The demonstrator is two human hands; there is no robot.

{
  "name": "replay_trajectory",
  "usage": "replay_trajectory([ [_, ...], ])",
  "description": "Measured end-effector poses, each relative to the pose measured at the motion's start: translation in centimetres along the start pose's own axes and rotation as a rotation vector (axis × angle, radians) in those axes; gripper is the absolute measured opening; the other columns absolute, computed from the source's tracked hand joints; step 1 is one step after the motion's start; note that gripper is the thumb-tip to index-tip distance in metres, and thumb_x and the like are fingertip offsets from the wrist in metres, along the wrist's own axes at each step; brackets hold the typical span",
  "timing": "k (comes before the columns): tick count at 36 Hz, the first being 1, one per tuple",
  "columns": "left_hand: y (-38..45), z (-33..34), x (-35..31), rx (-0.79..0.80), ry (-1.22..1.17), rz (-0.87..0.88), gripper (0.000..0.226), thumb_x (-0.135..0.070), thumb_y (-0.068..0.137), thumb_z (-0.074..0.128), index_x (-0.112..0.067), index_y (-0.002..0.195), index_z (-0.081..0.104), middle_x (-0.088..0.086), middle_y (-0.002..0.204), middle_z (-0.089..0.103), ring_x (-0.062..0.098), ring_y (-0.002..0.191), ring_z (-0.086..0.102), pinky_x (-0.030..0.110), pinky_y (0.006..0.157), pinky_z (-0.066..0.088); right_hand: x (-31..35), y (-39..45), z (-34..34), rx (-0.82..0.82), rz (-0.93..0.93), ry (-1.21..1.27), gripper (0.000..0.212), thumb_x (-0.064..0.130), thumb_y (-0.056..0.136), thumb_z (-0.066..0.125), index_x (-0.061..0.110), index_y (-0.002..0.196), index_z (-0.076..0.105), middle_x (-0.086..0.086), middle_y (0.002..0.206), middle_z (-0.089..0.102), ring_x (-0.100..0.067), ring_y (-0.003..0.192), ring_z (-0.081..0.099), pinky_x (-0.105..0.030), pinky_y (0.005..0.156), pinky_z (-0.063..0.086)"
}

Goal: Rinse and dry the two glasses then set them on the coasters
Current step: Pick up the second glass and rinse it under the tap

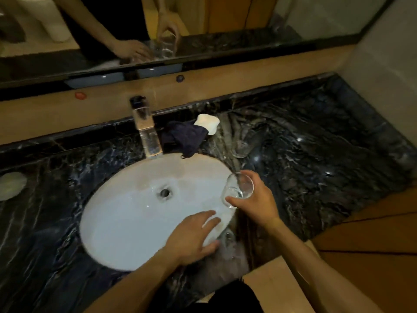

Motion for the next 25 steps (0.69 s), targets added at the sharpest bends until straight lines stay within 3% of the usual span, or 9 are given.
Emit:
replay_trajectory([
  [3,4.3,1.5,-3.9,0.013,0.052,0.124,0.065,-0.058,0.086,0.05,-0.024,0.14,0.041,0.007,0.15,0.043,0.028,0.135,0.043,0.044,0.11,0.038,-1.8,0.8,-4.2,-0.065,-0.028,-0.025,0.081,0.033,0.062,0.09,0.031,0.131,0.048,0.008,0.126,0.063,-0.006,0.113,0.058,-0.016,0.09,0.042],
  [8,9.8,3.3,-6.4,0.042,0.128,0.116,0.069,-0.057,0.084,0.048,-0.025,0.144,0.037,0.01,0.155,0.035,0.03,0.144,0.03,0.049,0.117,0.025,-5.5,3.8,-9.5,-0.128,-0.022,-0.03,0.08,0.027,0.06,0.091,0.028,0.129,0.05,0.008,0.126,0.062,-0.007,0.113,0.058,-0.012,0.089,0.038],
  [15,12.2,5.1,-6.8,0.027,0.093,-0.054,0.068,-0.056,0.082,0.053,-0.023,0.139,0.042,0.013,0.158,0.027,0.033,0.147,0.019,0.048,0.117,0.027,-8.8,10.3,-13.4,-0.127,-0.032,0.0,0.085,0.031,0.06,0.092,0.031,0.132,0.046,0.008,0.125,0.061,-0.01,0.113,0.058,-0.024,0.095,0.045],
  [25,12.3,5.0,-6.9,-0.002,0.1,-0.086,0.066,-0.054,0.079,0.057,-0.024,0.137,0.049,0.008,0.159,0.027,0.029,0.148,0.016,0.049,0.114,0.031,-8.2,17.3,-13.5,-0.064,-0.103,0.051,0.086,0.029,0.065,0.091,0.025,0.137,0.044,0.004,0.134,0.057,-0.008,0.119,0.053,-0.02,0.093,0.039],
])
Point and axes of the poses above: each hand's wrist, its own y-axis towards the middle knuckle, its own z-axis out of the palm, x = y × z, the point moved 10 cm from there along y, towards the middle knuckle
